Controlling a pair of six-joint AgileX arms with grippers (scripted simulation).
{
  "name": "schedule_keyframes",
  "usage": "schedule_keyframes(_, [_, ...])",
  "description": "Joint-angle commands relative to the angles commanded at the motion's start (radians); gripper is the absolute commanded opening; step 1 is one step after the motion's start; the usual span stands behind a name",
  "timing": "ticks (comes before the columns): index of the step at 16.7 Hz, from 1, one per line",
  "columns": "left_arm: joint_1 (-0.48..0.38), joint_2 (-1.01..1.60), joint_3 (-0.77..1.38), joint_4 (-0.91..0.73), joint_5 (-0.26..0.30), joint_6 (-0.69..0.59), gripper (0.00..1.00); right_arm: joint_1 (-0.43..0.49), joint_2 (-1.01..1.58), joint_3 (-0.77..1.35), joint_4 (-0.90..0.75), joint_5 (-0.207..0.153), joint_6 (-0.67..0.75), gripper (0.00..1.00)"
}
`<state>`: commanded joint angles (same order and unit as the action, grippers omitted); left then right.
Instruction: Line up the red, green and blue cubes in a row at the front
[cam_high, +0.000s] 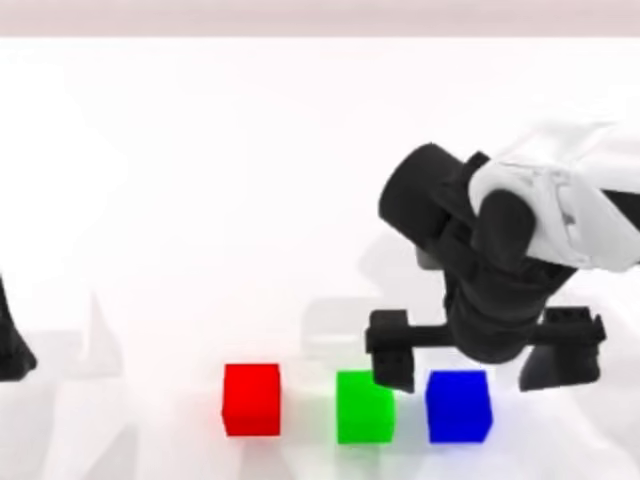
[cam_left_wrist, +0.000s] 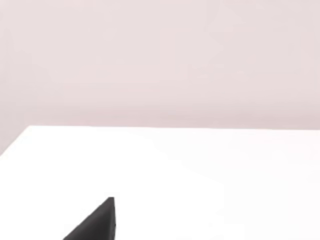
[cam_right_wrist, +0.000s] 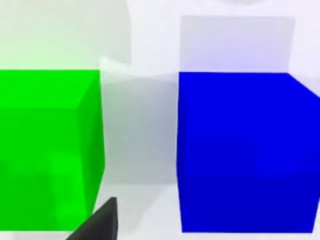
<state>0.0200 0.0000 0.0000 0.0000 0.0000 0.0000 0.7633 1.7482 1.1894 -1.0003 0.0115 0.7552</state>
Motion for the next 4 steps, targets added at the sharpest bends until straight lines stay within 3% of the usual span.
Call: schedule_keyframes(4, [0.0, 0.0, 0.0, 0.0, 0.0, 0.0, 1.0, 0.001, -0.037, 0.051, -0.077, 0.0, -0.002, 1.0])
